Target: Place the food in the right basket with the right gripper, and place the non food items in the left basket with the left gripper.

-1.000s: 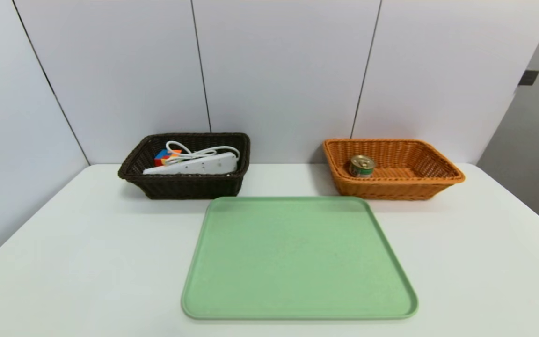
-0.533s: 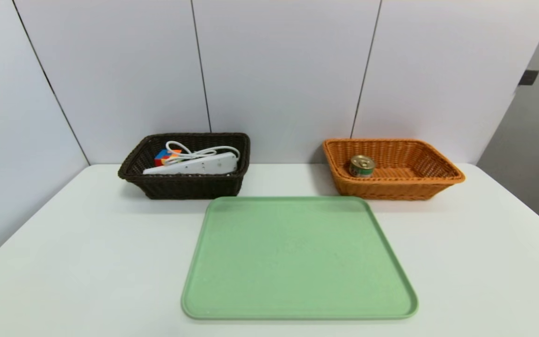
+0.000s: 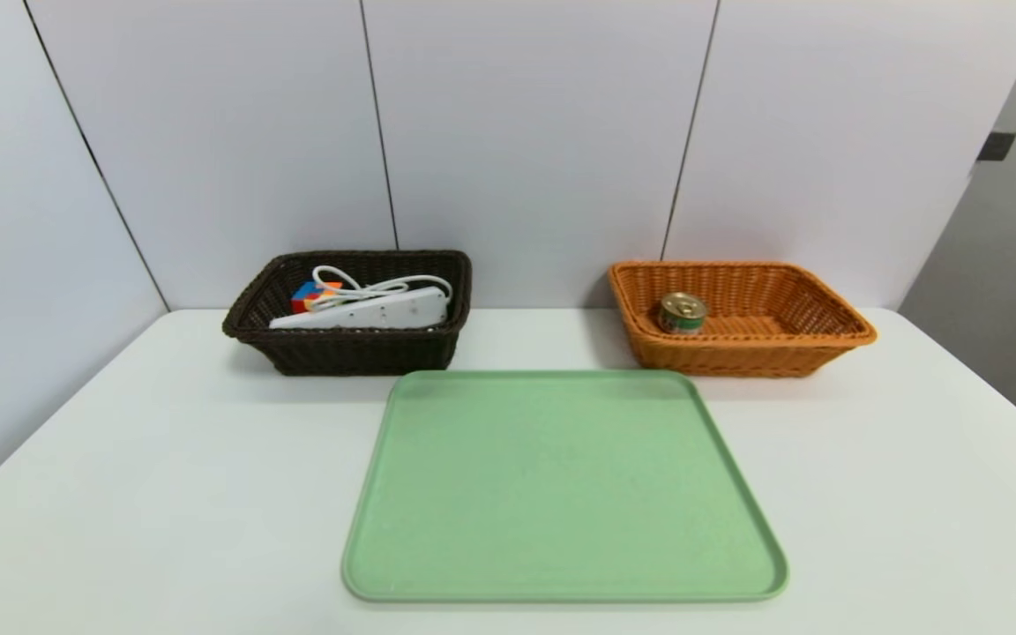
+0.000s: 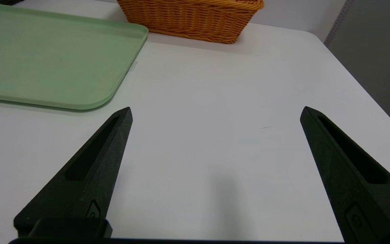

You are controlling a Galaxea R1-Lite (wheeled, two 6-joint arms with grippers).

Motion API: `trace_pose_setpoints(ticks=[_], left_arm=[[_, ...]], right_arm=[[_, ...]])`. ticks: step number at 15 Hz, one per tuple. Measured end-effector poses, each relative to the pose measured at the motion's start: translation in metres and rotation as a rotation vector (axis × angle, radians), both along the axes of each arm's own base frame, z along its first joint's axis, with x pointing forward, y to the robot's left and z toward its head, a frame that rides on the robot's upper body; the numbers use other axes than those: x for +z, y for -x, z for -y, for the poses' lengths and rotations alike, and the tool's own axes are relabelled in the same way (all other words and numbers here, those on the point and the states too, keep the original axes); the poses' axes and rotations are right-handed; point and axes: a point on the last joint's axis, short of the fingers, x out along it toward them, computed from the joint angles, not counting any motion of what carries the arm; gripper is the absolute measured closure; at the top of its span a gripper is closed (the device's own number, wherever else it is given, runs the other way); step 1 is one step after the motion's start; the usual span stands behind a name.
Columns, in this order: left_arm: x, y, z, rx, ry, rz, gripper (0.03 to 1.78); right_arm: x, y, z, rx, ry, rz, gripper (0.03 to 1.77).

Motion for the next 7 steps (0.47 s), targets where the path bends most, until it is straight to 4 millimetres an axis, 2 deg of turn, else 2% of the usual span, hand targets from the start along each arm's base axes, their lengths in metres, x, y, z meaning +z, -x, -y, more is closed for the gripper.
trace_pose_setpoints(ticks=[7], left_arm=[[0.0,0.0,0.0,0.0,0.001,0.0,0.12]], right_arm=[[0.0,0.0,0.0,0.0,-0.03,-0.002,0.09]])
